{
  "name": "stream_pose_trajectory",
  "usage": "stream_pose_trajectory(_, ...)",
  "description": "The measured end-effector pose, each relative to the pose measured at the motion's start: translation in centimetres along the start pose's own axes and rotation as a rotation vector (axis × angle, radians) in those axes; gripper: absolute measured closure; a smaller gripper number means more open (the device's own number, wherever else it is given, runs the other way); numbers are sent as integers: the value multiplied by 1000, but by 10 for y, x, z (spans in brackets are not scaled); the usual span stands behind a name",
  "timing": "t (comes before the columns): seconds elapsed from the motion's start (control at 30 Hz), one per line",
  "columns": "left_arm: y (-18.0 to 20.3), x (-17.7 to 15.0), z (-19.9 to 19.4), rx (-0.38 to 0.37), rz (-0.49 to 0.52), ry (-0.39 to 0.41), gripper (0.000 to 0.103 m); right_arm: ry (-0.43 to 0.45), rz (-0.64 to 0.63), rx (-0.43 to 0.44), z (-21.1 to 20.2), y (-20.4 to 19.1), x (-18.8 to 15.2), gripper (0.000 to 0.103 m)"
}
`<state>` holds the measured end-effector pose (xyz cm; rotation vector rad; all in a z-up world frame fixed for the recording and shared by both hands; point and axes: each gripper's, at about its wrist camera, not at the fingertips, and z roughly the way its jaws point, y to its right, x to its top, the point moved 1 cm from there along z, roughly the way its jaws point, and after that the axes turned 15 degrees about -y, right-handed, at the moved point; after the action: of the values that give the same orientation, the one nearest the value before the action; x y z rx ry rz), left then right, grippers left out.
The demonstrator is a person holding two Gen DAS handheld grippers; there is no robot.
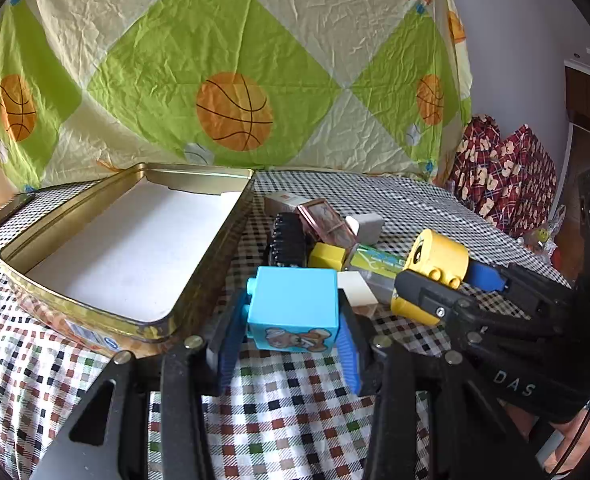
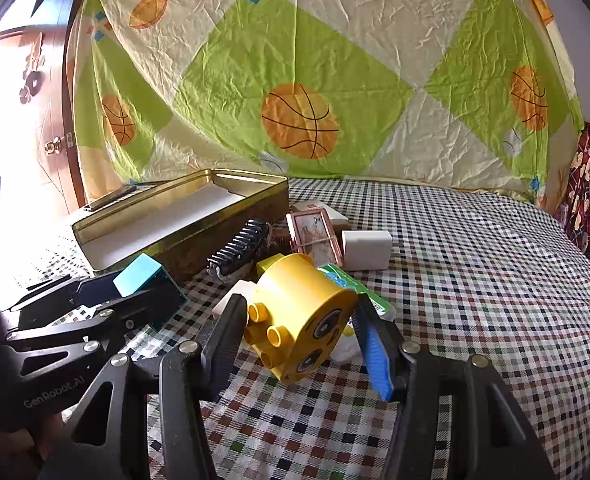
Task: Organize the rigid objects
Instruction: 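Close right tool on yellow cylindrical face block and lift it, then carry blue block and yellow face block over the gold tin tray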
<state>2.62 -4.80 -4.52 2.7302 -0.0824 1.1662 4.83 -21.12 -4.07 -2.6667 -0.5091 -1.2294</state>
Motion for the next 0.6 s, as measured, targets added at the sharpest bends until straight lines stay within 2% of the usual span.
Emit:
stream_pose_trajectory(0.27, 2, 0, -4, 9, 6, 27, 62, 77, 5, -6, -9, 1, -1, 46)
stream_pose_trajectory(0.6, 6, -4, -9, 27, 26, 75, 62, 112, 1, -5, -14, 0, -5, 46)
